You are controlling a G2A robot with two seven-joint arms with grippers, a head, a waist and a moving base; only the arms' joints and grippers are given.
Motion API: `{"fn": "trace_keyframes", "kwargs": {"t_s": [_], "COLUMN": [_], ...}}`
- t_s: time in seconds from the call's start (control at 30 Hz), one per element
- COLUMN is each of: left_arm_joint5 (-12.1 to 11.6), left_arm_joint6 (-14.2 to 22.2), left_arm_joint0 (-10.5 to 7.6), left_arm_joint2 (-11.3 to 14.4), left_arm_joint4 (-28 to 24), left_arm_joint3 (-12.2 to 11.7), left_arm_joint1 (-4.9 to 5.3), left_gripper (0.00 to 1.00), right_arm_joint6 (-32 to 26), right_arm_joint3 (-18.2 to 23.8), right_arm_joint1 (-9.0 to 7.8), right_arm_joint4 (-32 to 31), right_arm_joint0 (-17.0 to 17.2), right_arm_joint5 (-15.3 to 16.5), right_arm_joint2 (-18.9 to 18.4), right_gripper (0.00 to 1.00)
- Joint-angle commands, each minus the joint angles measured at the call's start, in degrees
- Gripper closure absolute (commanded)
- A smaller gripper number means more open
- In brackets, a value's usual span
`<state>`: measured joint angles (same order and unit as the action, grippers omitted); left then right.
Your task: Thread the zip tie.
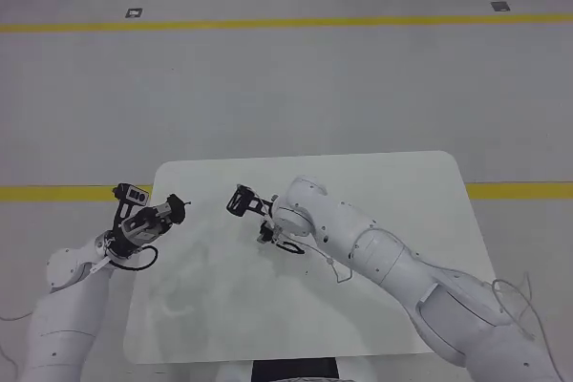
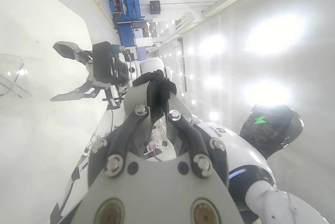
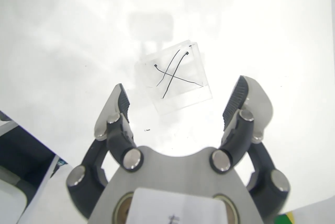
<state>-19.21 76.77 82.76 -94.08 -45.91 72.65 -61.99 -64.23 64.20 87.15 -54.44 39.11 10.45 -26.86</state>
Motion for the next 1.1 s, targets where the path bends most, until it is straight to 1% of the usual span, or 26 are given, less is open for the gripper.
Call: {"fn": "trace_keyframes", "kwargs": {"t_s": [0.0, 0.13, 0.37, 0.4, 0.47, 0.6, 0.63, 0.67, 0.7, 0.83, 1.07], "left_arm_joint5": [0.00, 0.00, 0.00, 0.00, 0.00, 0.00, 0.00, 0.00, 0.00, 0.00, 0.00], "left_arm_joint6": [0.00, 0.00, 0.00, 0.00, 0.00, 0.00, 0.00, 0.00, 0.00, 0.00, 0.00], "left_arm_joint0": [0.00, 0.00, 0.00, 0.00, 0.00, 0.00, 0.00, 0.00, 0.00, 0.00, 0.00], "left_arm_joint2": [0.00, 0.00, 0.00, 0.00, 0.00, 0.00, 0.00, 0.00, 0.00, 0.00, 0.00], "left_arm_joint4": [0.00, 0.00, 0.00, 0.00, 0.00, 0.00, 0.00, 0.00, 0.00, 0.00, 0.00], "left_arm_joint3": [0.00, 0.00, 0.00, 0.00, 0.00, 0.00, 0.00, 0.00, 0.00, 0.00, 0.00], "left_arm_joint1": [0.00, 0.00, 0.00, 0.00, 0.00, 0.00, 0.00, 0.00, 0.00, 0.00, 0.00], "left_gripper": [1.00, 1.00, 1.00, 1.00, 1.00, 1.00, 1.00, 1.00, 1.00, 1.00, 1.00], "right_arm_joint6": [-0.77, -2.04, -2.04, -0.92, -0.48, -1.04, -0.99, -0.93, -0.87, -1.17, -1.24], "right_arm_joint3": [-0.71, -1.65, -1.65, -1.67, -1.48, -1.46, -1.59, -1.76, -1.99, -2.83, -5.84], "right_arm_joint1": [0.33, 0.93, 0.93, 0.89, 0.86, 1.28, 1.41, 1.54, 1.73, 2.36, 3.61], "right_arm_joint4": [1.38, 2.92, 2.92, 2.74, 2.38, 2.52, 2.63, 2.66, 2.58, 2.67, 2.89], "right_arm_joint0": [0.02, -0.14, -0.14, 0.40, 0.92, 1.05, 1.04, 1.02, 0.96, 0.66, -0.08], "right_arm_joint5": [-1.41, -3.02, -3.02, -3.07, -3.10, -3.59, -3.64, -3.67, -3.78, -3.55, -2.93], "right_arm_joint2": [-0.55, -0.99, -0.99, -1.06, -1.25, -1.29, -1.31, -1.27, -1.18, -0.90, -0.34], "right_gripper": [0.00, 0.00, 0.00, 0.00, 0.00, 0.00, 0.06, 0.33, 0.51, 0.62, 0.70]}}
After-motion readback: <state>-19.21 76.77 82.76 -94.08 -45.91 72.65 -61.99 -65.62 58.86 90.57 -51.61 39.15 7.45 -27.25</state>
